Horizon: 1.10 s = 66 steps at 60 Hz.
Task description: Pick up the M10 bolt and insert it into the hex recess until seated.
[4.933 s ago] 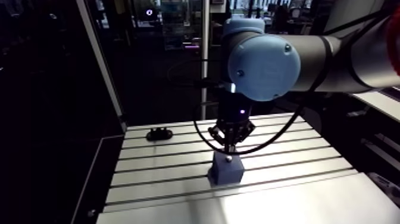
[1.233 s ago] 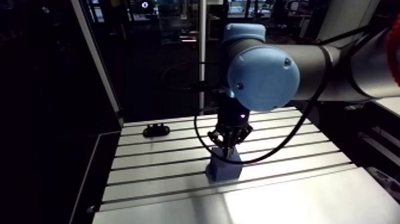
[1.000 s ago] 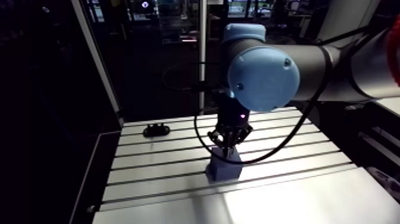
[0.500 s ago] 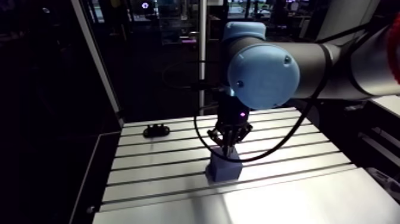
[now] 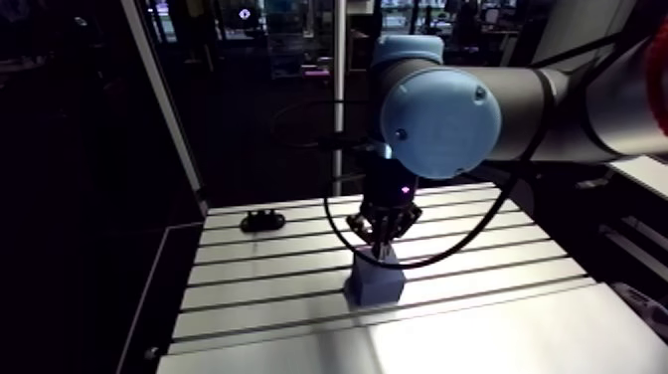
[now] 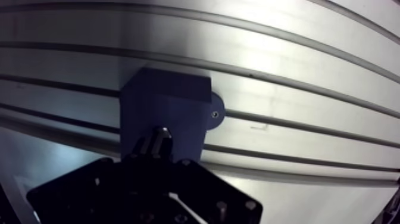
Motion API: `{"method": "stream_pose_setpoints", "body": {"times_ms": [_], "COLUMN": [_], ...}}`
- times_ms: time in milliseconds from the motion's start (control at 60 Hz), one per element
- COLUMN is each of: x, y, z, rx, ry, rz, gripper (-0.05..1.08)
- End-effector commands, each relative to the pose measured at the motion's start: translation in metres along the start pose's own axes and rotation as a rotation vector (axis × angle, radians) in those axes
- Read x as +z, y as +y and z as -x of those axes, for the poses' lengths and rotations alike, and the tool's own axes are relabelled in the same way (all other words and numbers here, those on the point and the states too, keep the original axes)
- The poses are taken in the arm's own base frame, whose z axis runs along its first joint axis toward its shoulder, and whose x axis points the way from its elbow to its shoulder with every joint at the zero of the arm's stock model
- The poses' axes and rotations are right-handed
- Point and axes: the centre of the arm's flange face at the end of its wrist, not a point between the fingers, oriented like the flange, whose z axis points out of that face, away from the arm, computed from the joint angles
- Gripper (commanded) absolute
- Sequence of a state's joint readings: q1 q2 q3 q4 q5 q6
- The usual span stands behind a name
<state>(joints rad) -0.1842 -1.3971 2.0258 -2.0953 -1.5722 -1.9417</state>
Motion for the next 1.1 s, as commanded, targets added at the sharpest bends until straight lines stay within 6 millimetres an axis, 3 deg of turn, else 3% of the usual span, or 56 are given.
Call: {"method": "stream_pose_setpoints", "body": {"times_ms": [17, 33, 50, 67, 83, 100, 117, 133, 150, 167, 183, 217, 417, 917, 1100], "x": [-0.007, -0.007, -0.010, -0.010, -0.013, -0.013, -0.014, -0.014, -0.014, -0.014, -0.014, -0.015, -0.020, -0.059, -0.088], "y": [-0.001, -0.001, -0.001, -0.001, -0.001, -0.001, 0.000, 0.000, -0.001, -0.001, -0.001, -0.001, -0.002, -0.006, -0.007], "z": [0.000, 0.000, 0.000, 0.000, 0.001, 0.001, 0.002, 0.002, 0.002, 0.002, 0.002, 0.003, 0.005, 0.020, 0.023], "rx": [0.000, 0.000, 0.000, 0.000, 0.002, 0.002, 0.002, 0.002, 0.002, 0.002, 0.002, 0.002, 0.006, 0.077, 0.098], "ry": [0.010, 0.010, 0.018, 0.018, 0.021, 0.021, 0.019, 0.019, 0.012, 0.012, 0.006, 0.003, -0.012, -0.037, -0.022], "rz": [0.005, 0.005, 0.008, 0.008, 0.009, 0.009, 0.010, 0.010, 0.007, 0.007, 0.006, 0.005, 0.003, -0.002, 0.003], "gripper": [0.81, 0.81, 0.69, 0.69, 0.53, 0.53, 0.37, 0.37, 0.21, 0.21, 0.05, 0.01, 0.00, 0.00, 0.00]}}
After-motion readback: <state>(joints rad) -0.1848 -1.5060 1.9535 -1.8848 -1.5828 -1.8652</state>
